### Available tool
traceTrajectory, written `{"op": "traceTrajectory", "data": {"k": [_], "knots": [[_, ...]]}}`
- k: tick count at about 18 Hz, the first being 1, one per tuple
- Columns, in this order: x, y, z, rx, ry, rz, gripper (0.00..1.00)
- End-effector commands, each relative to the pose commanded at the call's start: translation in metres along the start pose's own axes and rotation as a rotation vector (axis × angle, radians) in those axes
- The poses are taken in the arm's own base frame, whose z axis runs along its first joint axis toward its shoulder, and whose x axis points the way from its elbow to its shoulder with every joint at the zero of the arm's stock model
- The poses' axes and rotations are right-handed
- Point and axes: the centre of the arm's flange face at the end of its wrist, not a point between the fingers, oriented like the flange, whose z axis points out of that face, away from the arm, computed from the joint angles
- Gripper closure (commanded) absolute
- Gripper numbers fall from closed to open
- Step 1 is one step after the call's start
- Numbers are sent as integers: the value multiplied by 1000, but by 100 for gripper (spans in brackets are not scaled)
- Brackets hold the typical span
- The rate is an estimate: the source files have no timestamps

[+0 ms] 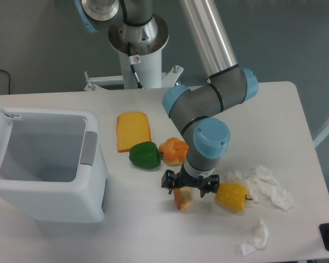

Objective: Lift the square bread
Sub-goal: 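Close the gripper fingers around the elongated bread piece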

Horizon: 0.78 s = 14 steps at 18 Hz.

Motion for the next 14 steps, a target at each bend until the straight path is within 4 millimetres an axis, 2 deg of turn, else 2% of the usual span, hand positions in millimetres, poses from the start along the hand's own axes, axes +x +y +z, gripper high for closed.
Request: {"op": "traceTrajectory", "data": {"k": [14], "knots": [[0,0,4,-14,-16,6,0]]}}
